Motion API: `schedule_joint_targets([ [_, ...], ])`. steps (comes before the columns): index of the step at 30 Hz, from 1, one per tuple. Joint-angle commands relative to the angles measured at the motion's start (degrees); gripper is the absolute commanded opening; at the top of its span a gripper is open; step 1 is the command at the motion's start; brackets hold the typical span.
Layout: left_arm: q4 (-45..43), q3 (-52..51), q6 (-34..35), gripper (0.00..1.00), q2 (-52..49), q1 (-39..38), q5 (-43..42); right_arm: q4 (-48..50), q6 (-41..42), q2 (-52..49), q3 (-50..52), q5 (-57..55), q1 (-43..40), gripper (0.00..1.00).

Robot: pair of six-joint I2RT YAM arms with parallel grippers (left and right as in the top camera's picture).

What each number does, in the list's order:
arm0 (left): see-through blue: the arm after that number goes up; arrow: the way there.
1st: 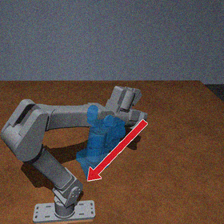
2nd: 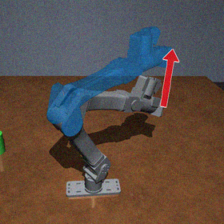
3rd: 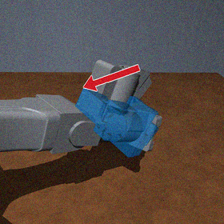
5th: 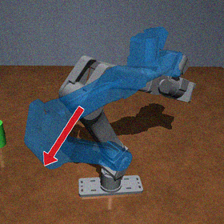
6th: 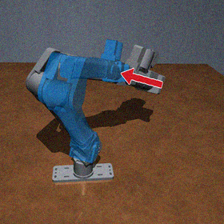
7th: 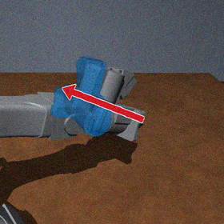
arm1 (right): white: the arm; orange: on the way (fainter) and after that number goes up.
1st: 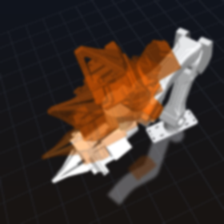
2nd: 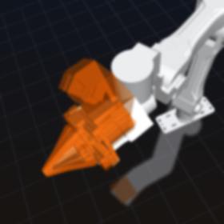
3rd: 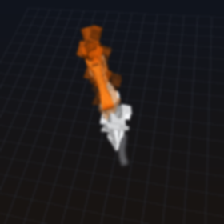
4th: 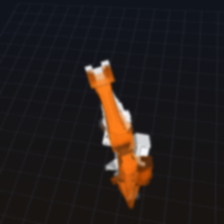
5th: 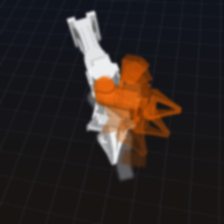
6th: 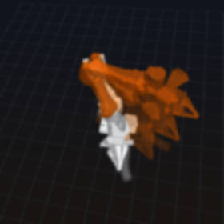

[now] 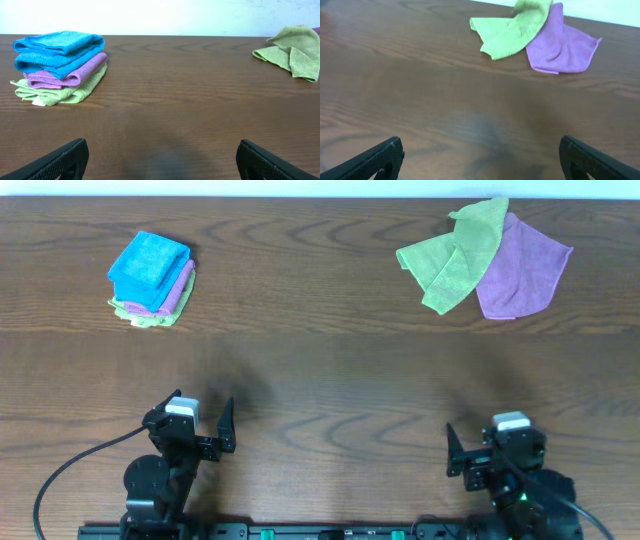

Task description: Fold the cloth

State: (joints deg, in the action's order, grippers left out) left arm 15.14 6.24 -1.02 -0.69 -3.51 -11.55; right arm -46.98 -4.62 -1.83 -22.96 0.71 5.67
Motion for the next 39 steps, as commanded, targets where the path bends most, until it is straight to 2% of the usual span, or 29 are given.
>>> schedule_joint_targets([
  [1, 0.28, -1.44, 0.85, 0.95, 0.44, -0.22, 1.07, 0.07, -1.27, 1.40, 2.91, -0.50, -0.50, 0.99],
  [16, 0.28, -1.44, 0.85, 0.96, 0.44, -0.22, 1.07, -0.02, -1.25, 1.51, 12.70, -0.50, -0.44, 0.99],
  [39, 0.28, -1.44, 0.85, 0.96, 0.44, -0.22, 1.05, 0.24, -1.25, 1.49, 12.59, -0.50, -0.46, 0.99],
])
